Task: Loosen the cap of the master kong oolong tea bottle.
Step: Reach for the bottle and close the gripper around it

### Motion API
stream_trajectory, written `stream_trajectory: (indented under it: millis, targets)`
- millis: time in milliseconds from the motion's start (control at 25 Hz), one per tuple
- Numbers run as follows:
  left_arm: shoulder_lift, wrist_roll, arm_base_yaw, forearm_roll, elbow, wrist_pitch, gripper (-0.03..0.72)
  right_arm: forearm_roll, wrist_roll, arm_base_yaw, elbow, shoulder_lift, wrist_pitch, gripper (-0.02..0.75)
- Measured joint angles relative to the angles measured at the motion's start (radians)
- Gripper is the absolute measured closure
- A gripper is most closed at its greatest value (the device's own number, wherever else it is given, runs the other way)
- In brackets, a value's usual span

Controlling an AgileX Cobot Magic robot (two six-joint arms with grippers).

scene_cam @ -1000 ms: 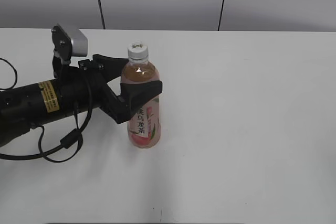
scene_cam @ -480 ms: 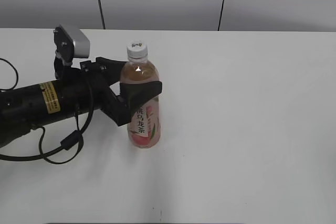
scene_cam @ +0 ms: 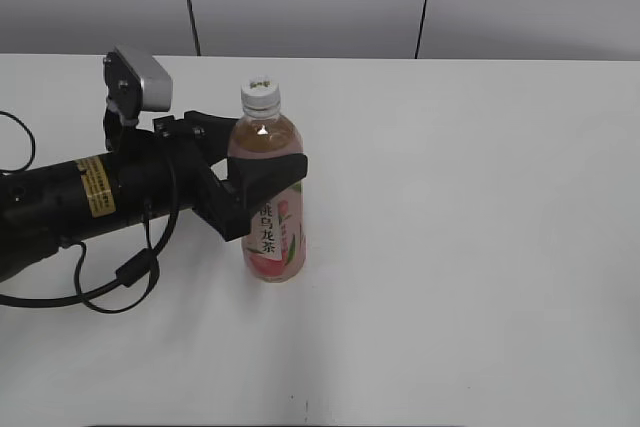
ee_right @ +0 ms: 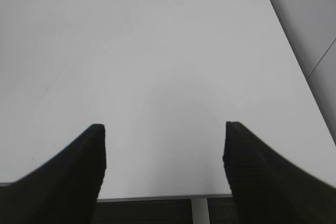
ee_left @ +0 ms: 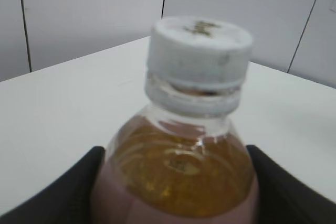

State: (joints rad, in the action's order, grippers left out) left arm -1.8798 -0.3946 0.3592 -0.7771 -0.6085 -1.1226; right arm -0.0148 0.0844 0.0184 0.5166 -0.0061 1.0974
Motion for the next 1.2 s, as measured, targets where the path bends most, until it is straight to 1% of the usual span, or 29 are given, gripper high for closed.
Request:
stream_trajectory:
  millis: [1200]
  targets:
    - [0.0, 0.0, 0.0, 0.0, 0.0, 0.0, 0.221, 0.0, 0.0, 0.0, 0.0, 0.0, -0.004, 0.207]
